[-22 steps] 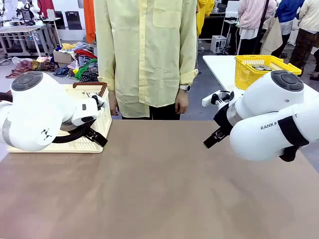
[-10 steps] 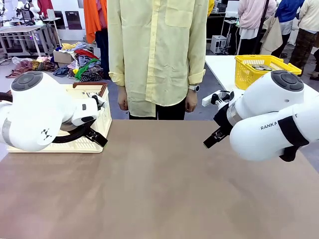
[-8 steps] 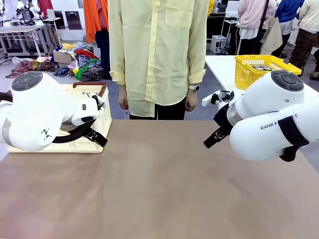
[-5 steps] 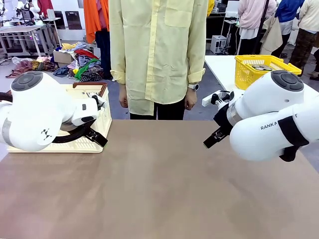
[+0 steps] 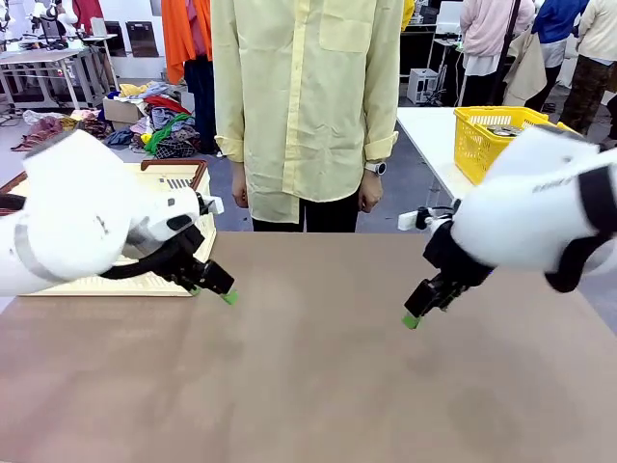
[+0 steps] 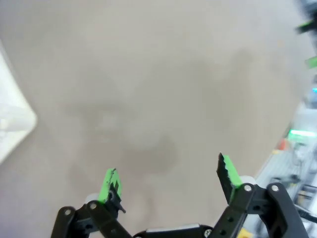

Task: Place the drinks into the Shopping basket.
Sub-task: Pick up one drink and place it into the Shopping basket.

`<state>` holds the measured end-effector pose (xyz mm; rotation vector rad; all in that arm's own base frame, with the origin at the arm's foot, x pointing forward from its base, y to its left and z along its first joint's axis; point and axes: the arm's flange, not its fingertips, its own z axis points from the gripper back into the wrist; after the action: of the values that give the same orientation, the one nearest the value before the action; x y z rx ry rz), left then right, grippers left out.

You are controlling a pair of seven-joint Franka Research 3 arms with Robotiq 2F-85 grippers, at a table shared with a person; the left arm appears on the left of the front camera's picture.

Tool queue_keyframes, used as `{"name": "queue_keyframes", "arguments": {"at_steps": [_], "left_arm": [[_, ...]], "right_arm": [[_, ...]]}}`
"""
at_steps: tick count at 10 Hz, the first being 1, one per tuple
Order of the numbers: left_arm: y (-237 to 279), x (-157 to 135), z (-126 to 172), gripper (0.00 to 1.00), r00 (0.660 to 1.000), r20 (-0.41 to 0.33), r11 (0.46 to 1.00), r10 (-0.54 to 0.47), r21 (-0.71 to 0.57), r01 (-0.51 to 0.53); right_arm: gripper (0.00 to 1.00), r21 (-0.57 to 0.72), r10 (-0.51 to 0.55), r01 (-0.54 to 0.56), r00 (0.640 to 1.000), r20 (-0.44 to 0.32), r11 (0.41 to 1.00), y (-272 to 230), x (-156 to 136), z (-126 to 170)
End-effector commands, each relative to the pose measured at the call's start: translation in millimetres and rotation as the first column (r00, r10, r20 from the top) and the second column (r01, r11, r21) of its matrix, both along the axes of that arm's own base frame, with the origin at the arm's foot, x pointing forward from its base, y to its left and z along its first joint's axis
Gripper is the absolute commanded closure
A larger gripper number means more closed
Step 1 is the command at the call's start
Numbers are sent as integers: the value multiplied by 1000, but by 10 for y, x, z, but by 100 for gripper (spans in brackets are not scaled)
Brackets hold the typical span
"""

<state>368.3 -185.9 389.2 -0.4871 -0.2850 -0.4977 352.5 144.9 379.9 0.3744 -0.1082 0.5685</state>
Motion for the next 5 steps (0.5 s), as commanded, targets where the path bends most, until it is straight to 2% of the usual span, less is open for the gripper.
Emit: {"name": "queue_keyframes", "arguments": {"at_steps": [1,2,3,4,5], "left_arm": [[384,110,348,0,993,-117,990,12,-137,-28],[567,22,692,0,995,-99,973,-27,-231,3],[884,-96,1083,0,999,-40,946,-4,-323,-9],[1393,-198,1398,0,998,6,913,63,-405,-56],[1943,-321,1571,0,986,24,866,163,-483,-131]], "right_arm": [[0,275,-57,113,978,-202,955,-511,29,501],[0,376,-54,144,970,-239,915,-775,-62,723],[0,454,-101,204,965,-240,868,-1147,-183,963],[0,517,-200,294,952,-231,804,-1683,-312,1155],[0,564,-298,393,919,-257,727,-2194,-428,1184]]}}
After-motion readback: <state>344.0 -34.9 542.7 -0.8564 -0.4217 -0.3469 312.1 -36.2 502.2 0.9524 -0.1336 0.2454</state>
